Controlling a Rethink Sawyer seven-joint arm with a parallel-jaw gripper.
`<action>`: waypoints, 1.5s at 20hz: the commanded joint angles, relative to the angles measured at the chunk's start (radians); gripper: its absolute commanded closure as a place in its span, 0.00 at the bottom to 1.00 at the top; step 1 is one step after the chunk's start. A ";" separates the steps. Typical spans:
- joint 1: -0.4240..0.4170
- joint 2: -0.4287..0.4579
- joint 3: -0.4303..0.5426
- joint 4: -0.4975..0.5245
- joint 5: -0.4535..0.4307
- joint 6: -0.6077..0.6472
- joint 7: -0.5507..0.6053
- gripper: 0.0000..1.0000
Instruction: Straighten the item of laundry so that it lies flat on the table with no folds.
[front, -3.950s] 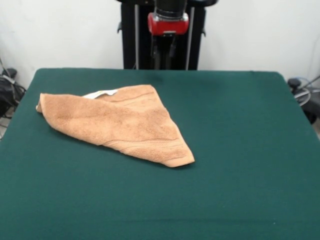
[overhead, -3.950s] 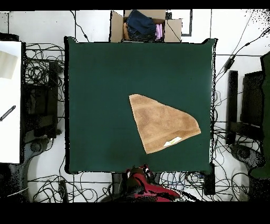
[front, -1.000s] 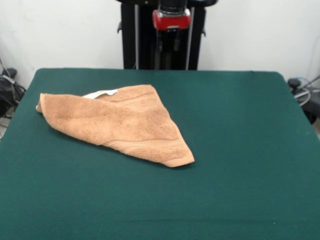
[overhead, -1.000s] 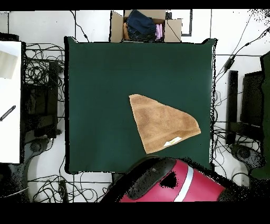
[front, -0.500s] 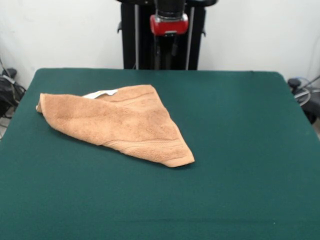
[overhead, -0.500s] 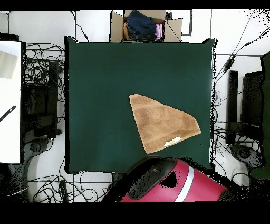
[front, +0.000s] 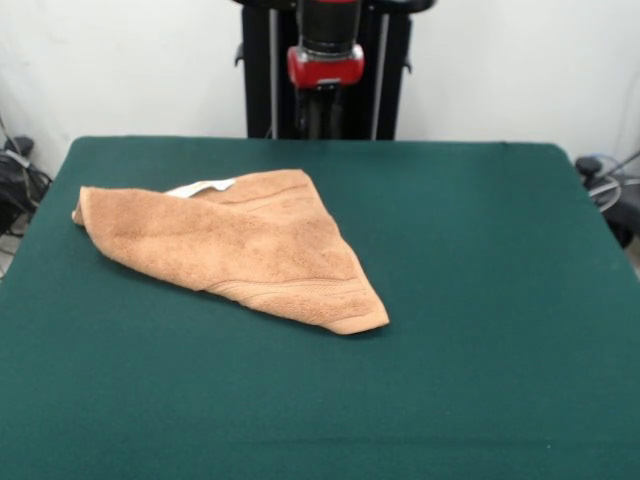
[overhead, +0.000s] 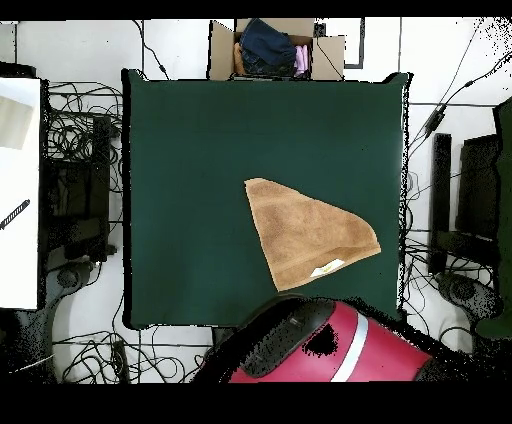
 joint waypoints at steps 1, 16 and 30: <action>0.002 0.070 0.134 -0.184 0.061 0.083 0.220 0.00; 0.023 0.132 0.151 -0.281 0.067 0.096 0.217 0.00; 0.027 0.135 0.153 -0.296 0.069 0.104 0.211 0.00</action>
